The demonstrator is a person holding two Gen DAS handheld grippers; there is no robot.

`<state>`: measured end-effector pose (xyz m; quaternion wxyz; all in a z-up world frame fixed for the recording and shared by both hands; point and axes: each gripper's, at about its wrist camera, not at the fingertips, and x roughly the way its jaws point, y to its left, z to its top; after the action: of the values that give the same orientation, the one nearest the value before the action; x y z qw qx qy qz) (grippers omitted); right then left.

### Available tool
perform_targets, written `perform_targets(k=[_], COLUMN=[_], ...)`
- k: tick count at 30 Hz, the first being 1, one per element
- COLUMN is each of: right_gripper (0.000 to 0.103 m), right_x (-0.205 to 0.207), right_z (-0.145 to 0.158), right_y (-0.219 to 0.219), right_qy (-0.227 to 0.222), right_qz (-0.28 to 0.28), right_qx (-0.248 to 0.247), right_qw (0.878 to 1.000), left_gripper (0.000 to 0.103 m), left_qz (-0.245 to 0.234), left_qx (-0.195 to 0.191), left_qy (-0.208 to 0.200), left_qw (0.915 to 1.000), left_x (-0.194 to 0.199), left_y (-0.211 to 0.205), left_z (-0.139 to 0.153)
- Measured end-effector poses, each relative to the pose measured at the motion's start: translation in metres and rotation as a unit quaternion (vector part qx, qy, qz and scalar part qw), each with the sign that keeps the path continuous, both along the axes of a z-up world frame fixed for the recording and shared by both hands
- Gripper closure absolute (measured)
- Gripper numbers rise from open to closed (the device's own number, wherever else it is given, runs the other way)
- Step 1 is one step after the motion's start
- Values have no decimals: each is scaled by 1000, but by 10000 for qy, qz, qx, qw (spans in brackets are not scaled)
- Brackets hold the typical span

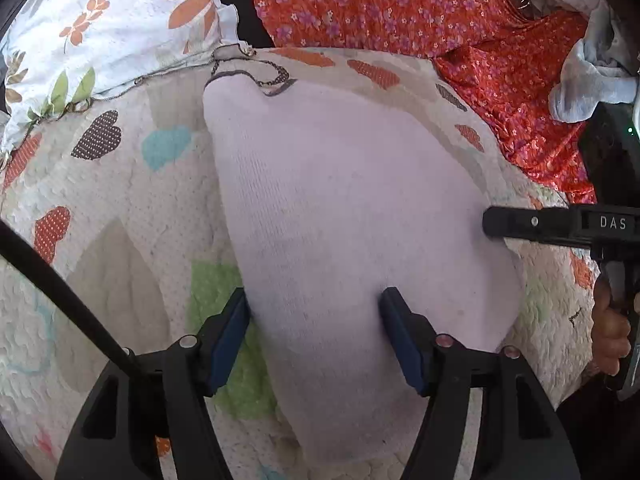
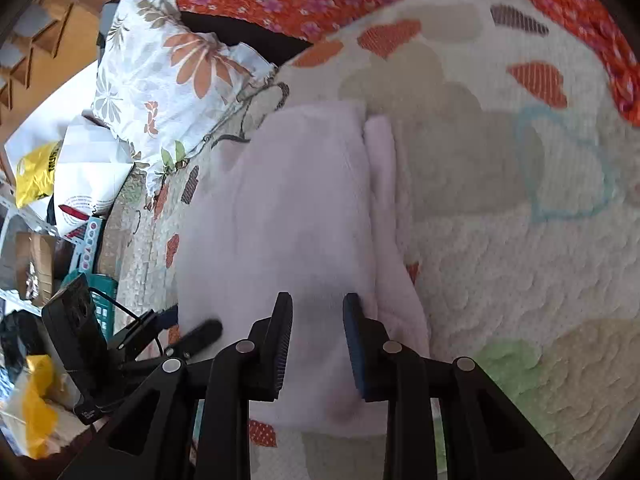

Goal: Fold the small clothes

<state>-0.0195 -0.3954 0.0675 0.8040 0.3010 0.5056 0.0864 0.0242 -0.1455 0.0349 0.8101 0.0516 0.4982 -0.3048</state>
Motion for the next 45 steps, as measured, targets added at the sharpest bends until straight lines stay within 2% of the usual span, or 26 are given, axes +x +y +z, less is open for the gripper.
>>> perform_targets(k=[4, 8, 11, 14, 18, 23, 25, 27, 29, 33, 37, 40, 42, 45], right_gripper=[74, 74, 74, 74, 74, 74, 74, 74, 74, 74, 74, 73, 71, 70], right_x=[-3, -9, -18, -20, -14, -11, -9, -7, -11, -11, 11, 43, 63, 71], right_z=[16, 36, 50, 56, 47, 28, 10, -11, -16, 16, 32, 22, 3, -28], right_y=[-9, -30, -39, -30, 6, 48, 65, 78, 79, 67, 65, 81, 91, 103], right_qy=[-240, -587, -879, -1007, -926, -687, -321, 121, 90, -515, -833, -740, -486, -92], right_qz=[-182, -626, -902, -869, -415, 309, 744, 943, 975, 752, 538, 670, 733, 670], right_qx=[-196, -201, -167, -145, 46, 319, 477, 75, 21, 230, 918, 1286, 1563, 1628], right_qw=[9994, 9961, 9919, 9910, 9948, 9966, 9956, 9954, 9952, 9956, 9908, 9867, 9838, 9843], left_gripper=[37, 37, 37, 35, 35, 35, 35, 35, 35, 35, 35, 34, 34, 34], left_qz=[-4, 77, 311, 626, 769, 945, 1014, 1083, 1156, 1278, 1465, 1524, 1497, 1455], left_qx=[-103, -303, -382, -348, -263, -154, -98, -64, -63, -129, -145, -172, -137, -44], left_qy=[65, -210, -384, -421, -194, -160, -197, -222, -230, -332, -504, -491, -479, -609], left_qw=[9999, 9993, 9980, 9965, 9965, 9953, 9946, 9939, 9930, 9912, 9878, 9869, 9875, 9875], left_x=[-3, -11, -15, -12, -7, -8, -9, -9, -10, -10, -7, -4, -1, 0], left_y=[7, 18, 31, 43, 50, 59, 65, 70, 75, 84, 91, 94, 95, 94], left_z=[10, 31, 44, 46, 38, 37, 37, 37, 37, 44, 50, 49, 48, 51])
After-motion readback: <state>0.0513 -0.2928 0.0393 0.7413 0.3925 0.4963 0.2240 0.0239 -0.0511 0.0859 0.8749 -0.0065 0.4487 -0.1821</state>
